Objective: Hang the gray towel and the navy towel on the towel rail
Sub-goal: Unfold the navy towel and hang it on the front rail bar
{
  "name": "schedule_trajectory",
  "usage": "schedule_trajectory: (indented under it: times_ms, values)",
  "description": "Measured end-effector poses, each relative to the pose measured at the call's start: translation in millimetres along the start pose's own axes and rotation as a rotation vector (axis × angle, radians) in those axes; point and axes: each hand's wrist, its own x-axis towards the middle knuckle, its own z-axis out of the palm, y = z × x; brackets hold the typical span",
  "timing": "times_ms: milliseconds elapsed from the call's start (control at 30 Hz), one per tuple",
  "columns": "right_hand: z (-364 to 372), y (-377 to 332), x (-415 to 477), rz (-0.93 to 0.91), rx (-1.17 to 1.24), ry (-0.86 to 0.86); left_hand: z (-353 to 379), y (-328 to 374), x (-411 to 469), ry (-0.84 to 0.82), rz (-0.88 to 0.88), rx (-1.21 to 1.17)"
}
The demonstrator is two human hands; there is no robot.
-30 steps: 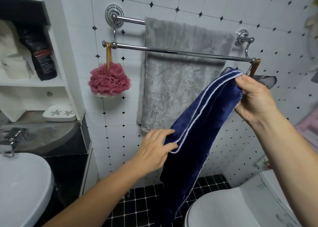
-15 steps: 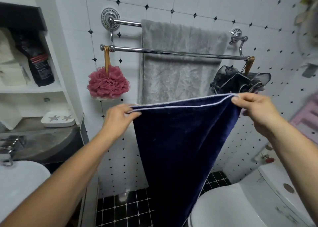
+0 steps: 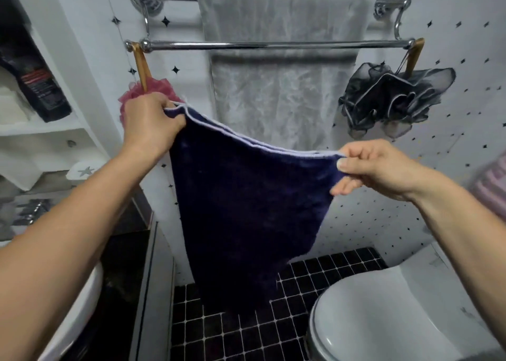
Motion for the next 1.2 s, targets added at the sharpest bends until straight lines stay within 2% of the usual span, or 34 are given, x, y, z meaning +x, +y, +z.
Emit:
schedule_trajectory:
  times_ms: [67, 100, 133, 167, 200, 267, 333, 367, 433, 533, 700, 800, 900, 1000, 1067, 1200]
  values:
    - [-19, 8, 24, -0.080, 0.034, 0.333, 2, 10, -4, -0.066, 0.059, 0.019]
    - [-30, 10, 38, -0.087, 0.036, 0.518, 4, 19, -7, -0.162, 0.144, 0.022]
    - [-40, 12, 51, -0.084, 0.053, 0.639, 6, 29, -10, -0.295, 0.255, 0.046]
    - [-51, 17, 59, -0.076, 0.071, 0.670, 6, 38, -12, -0.422, 0.349, 0.105]
    - [-60, 24, 65, -0.051, 0.064, 0.604, 5, 44, -12, -0.492, 0.409, 0.194]
    - [-70, 42, 63, 0.009, 0.031, 0.238, 2, 39, -3, -0.448, 0.383, 0.310]
    - [-76, 51, 54, 0.034, 0.067, -0.083, -4, 28, 6, -0.311, 0.145, 0.271]
    - [-80, 52, 55, 0.007, 0.094, -0.128, -1, 26, 7, -0.257, 0.056, 0.250]
    - [-88, 51, 67, -0.044, 0.076, 0.003, 13, 32, 0, -0.216, 0.077, 0.316]
    - [-105, 56, 81, -0.059, -0.052, 0.248, 30, 54, -12, -0.256, 0.116, 0.356]
    - [-133, 41, 106, -0.081, -0.001, 0.285, 36, 74, 2, -0.101, 0.068, 0.265]
    - [-137, 17, 125, -0.093, 0.105, 0.297, 41, 84, 21, -0.077, -0.062, 0.172]
    - [-126, 5, 147, -0.172, 0.116, 0.281, 49, 77, 36, -0.034, -0.258, -0.076]
    - [-115, -2, 169, -0.236, 0.090, 0.254, 61, 65, 44, 0.036, -0.521, -0.526]
    - [-119, -7, 181, -0.225, 0.101, 0.330, 72, 59, 48, 0.017, -0.662, -0.775]
    - [-142, -13, 199, -0.190, 0.248, 0.518, 93, 58, 62, -0.132, -0.629, -0.883]
